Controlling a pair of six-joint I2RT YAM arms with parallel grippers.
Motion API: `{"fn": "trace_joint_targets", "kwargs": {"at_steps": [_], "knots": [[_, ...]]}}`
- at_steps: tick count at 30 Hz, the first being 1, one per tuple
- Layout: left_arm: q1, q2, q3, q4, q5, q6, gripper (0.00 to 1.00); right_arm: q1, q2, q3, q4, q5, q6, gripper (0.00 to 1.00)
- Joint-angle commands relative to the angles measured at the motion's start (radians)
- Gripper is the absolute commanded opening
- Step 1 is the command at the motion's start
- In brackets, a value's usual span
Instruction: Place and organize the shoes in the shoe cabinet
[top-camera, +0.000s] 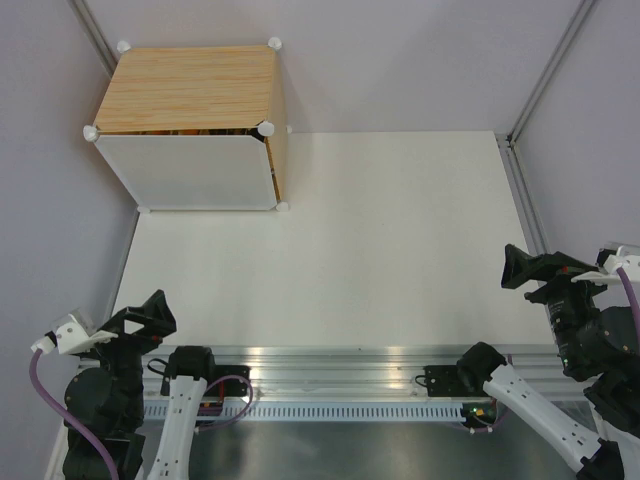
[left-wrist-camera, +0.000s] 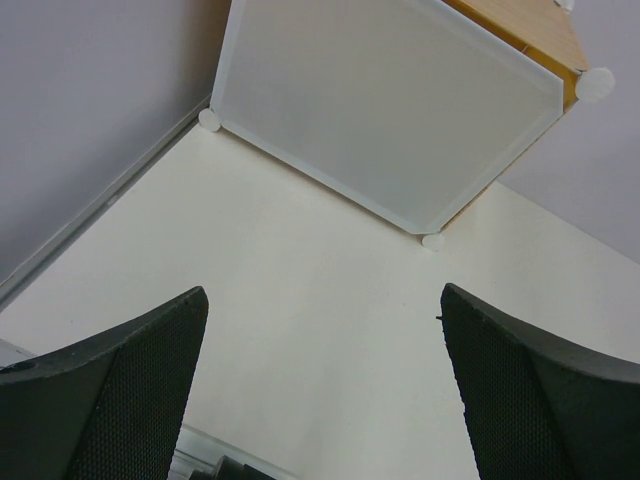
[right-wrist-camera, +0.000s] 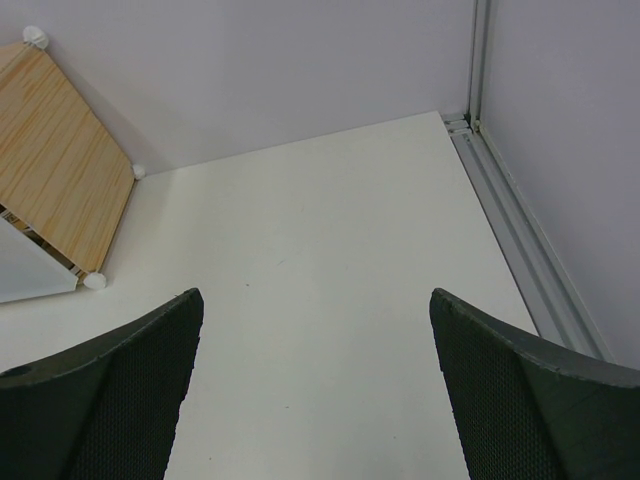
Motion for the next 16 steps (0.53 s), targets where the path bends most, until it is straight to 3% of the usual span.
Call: {"fn": "trace_joint_targets", "kwargs": {"at_steps": [1,16], "knots": [[0.001,0.022,0.0,-0.014,-0.013,-0.03,1.0,-0.001,0.014,-0.016,0.036,-0.008,-0.006,0.98],[0.001,0.035,0.0,-0.019,-0.041,-0.053,1.0,-0.001,0.025,-0.024,0.075,-0.034,-0.009,0.98]]}}
